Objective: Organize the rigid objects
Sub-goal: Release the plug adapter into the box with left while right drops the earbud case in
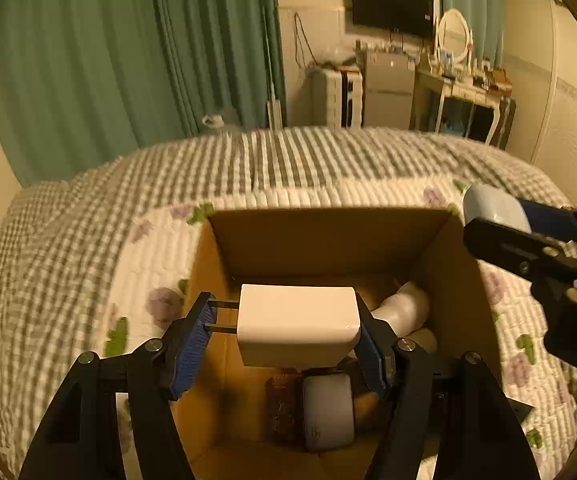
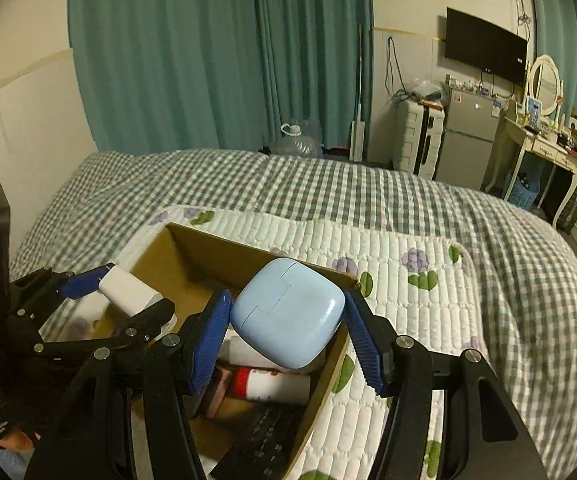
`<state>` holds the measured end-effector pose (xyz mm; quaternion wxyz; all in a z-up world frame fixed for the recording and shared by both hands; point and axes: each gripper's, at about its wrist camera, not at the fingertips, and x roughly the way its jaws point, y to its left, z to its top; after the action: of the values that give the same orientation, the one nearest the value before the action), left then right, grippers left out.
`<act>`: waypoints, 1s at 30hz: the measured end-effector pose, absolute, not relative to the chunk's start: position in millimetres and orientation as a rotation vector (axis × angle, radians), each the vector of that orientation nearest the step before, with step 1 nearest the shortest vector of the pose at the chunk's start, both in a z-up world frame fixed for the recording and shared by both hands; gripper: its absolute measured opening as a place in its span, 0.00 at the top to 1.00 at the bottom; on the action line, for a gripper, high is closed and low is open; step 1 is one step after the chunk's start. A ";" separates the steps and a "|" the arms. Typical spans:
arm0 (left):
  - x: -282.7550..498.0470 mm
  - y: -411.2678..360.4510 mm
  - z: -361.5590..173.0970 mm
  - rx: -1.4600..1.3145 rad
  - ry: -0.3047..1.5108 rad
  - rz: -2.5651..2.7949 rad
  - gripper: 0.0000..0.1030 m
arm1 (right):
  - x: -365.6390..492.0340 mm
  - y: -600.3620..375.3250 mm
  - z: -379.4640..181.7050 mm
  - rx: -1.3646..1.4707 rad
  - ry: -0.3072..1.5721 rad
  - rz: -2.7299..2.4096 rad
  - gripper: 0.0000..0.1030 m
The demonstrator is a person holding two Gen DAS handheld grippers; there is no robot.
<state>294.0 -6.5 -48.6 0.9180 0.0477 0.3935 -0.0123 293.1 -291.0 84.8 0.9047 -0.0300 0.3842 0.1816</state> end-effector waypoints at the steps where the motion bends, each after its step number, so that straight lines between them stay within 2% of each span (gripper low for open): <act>1: 299.4 -7.8 -55.8 0.103 0.822 -0.026 0.35 | 296.3 -291.4 79.8 -0.061 0.799 0.375 0.44; 6: 311.9 -10.9 -81.1 0.122 0.864 -0.035 0.35 | 305.1 -292.7 59.3 -0.055 0.824 0.383 0.44; 10: 316.8 -10.8 -88.1 0.116 0.917 -0.066 0.31 | 305.5 -294.2 51.1 -0.052 0.839 0.383 0.44; 11: 314.6 -11.4 -85.8 0.125 0.904 -0.063 0.24 | 305.2 -294.9 50.6 -0.051 0.842 0.381 0.44; 12: 312.1 -13.0 -82.6 0.146 0.889 -0.045 0.22 | 304.4 -296.0 50.9 -0.047 0.842 0.382 0.44; 22: 278.3 9.8 -42.7 0.155 0.800 0.005 0.22 | 299.2 -287.0 69.8 -0.043 0.836 0.398 0.44; 30: 266.5 35.4 -30.7 0.140 0.694 0.042 0.20 | 314.3 -249.8 52.9 -0.074 0.887 0.404 0.44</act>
<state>266.5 35.4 -30.7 0.9377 0.0686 0.3399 0.0204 314.3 -249.8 52.9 0.8829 -0.0356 0.4262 0.1939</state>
